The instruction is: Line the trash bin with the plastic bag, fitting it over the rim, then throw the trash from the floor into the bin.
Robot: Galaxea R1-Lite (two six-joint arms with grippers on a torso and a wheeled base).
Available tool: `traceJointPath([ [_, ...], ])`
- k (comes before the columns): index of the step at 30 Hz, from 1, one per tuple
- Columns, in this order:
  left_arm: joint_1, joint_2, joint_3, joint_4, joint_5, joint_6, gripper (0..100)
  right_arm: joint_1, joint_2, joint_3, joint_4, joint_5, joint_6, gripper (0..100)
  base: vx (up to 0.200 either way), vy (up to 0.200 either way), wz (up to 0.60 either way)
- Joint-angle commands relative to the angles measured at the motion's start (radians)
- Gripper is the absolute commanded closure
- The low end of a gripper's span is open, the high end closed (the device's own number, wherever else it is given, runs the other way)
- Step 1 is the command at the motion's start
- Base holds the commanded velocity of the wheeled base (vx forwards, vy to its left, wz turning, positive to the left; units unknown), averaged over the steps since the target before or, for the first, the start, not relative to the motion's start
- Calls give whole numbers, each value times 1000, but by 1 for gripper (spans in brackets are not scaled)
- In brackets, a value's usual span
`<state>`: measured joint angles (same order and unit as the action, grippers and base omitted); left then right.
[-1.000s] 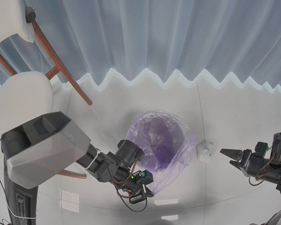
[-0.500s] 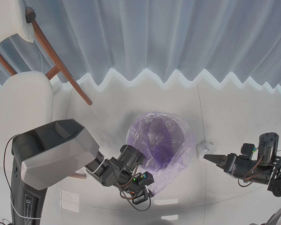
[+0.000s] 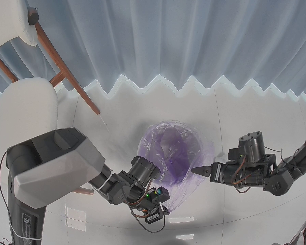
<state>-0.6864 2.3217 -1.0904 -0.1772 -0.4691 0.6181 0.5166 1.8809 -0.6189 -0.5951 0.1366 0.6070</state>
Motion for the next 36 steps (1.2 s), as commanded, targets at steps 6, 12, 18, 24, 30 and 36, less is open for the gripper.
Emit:
traceJointPath([
  [6, -13, -7, 30, -44, 9, -46, 100, 0, 178, -226, 129, -55, -61, 0, 0, 0, 0],
  [12, -16, -7, 34, -51, 9, -58, 100, -1, 215, -266, 126, -60, -85, 0, 0, 0, 0],
  [18, -16, -8, 50, -57, 9, -58, 100, -1, 225, -288, 124, -92, -90, 100, 0, 0, 0],
  [24, -16, -8, 52, -61, 9, -66, 100, -7, 199, -277, 124, -94, -98, 100, 0, 0, 0],
  [30, -13, -5, 57, -61, 40, -66, 100, -66, 136, -231, 127, -94, -110, 100, 0, 0, 0],
  [36, -7, 19, 55, -76, 52, -77, 100, -161, 133, -94, 77, -80, -190, 100, 0, 0, 0],
])
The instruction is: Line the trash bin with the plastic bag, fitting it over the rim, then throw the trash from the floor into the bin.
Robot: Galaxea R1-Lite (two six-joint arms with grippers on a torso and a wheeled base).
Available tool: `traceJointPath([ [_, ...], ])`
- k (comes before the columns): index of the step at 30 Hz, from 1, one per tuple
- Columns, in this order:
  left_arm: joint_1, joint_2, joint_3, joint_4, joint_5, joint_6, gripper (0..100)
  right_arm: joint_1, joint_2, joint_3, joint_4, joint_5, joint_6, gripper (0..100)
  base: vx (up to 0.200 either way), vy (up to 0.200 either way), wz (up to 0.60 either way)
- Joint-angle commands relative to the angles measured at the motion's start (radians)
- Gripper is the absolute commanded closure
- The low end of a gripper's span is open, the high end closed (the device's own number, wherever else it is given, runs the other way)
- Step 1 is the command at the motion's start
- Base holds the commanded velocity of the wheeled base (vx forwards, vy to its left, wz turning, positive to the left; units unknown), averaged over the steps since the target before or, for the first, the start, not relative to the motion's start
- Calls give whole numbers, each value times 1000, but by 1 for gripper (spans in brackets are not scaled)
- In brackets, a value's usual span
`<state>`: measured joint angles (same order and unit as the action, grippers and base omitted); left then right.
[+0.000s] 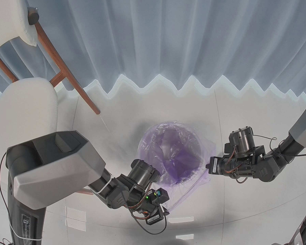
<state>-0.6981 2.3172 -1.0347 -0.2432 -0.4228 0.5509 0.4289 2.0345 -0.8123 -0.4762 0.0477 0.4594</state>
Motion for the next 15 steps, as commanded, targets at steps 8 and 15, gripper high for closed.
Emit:
traceJointPath([
  [8, 5, 82, -7, -74, 81, -91, 100, -108, 112, 150, -291, 24, -41, 100, 0, 0, 0],
  [15, 11, 91, -4, -84, 141, -144, 100, -108, 224, 131, -371, 23, -45, 100, 0, 0, 0],
])
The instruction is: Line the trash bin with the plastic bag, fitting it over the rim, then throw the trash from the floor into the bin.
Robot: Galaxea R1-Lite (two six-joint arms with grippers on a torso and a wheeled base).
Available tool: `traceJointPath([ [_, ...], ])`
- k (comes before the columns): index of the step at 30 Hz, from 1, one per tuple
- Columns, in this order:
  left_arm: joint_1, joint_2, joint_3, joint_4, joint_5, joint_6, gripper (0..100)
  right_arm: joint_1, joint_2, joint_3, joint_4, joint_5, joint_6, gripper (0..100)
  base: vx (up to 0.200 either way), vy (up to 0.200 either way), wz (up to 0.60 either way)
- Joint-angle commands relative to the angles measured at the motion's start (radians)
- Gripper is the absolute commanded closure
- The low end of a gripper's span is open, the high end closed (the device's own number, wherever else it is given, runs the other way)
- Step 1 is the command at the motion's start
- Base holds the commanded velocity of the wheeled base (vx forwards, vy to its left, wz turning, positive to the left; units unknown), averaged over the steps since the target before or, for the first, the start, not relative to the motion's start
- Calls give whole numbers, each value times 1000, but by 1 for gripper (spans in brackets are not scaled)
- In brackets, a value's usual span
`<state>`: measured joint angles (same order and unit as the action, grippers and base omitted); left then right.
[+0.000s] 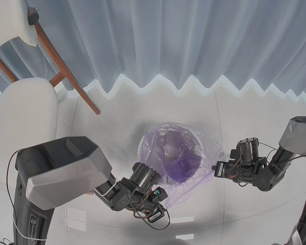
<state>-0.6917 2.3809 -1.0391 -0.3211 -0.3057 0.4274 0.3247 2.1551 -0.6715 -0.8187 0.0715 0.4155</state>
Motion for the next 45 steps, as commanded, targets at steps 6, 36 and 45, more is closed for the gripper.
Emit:
traceJointPath([
  [6, 3, 38, 2, -30, 62, -53, 100, -4, 177, -66, -92, -2, 6, 100, 0, 0, 0],
  [36, -15, -367, 432, -256, -7, -280, 0, -122, -64, 290, -356, -2, 114, 0, 0, 0, 0],
  [45, 54, -453, 501, -593, 97, -762, 0, -124, -109, 329, -399, -4, 132, 0, 0, 0, 0],
])
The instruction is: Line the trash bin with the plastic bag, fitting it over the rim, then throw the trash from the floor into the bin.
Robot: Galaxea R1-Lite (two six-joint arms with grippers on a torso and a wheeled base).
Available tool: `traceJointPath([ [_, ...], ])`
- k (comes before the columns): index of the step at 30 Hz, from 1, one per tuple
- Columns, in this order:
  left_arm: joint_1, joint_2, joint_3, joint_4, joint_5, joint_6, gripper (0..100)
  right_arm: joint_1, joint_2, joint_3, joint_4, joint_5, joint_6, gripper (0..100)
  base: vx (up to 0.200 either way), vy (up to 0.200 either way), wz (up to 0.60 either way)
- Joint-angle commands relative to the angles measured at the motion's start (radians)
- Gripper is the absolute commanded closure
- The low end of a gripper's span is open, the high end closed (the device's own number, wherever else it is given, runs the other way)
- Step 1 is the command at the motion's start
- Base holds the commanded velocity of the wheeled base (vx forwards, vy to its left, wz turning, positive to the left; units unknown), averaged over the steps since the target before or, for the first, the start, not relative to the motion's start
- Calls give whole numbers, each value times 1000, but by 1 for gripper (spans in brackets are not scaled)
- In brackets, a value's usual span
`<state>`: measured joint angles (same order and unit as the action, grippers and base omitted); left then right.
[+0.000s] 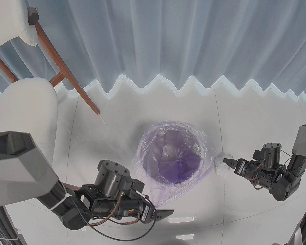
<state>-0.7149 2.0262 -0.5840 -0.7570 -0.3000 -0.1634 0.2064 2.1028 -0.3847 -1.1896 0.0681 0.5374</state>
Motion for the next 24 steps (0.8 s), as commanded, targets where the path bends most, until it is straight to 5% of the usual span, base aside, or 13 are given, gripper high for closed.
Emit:
traceJointPath([
  [1, 94, -99, 46, -163, 110, -177, 0, -5, -56, 46, -28, 1, 10, 0, 0, 0, 0],
  [13, 295, -142, 69, -186, 157, -171, 0, -4, -52, 72, -31, -1, 27, 0, 0, 0, 0],
  [20, 298, -84, -20, -186, 157, -165, 0, -2, -52, 69, -33, -1, 26, 0, 0, 0, 0],
  [24, 288, 6, -85, -188, 154, 12, 0, -1, -53, 76, -35, -4, 26, 0, 0, 0, 0],
])
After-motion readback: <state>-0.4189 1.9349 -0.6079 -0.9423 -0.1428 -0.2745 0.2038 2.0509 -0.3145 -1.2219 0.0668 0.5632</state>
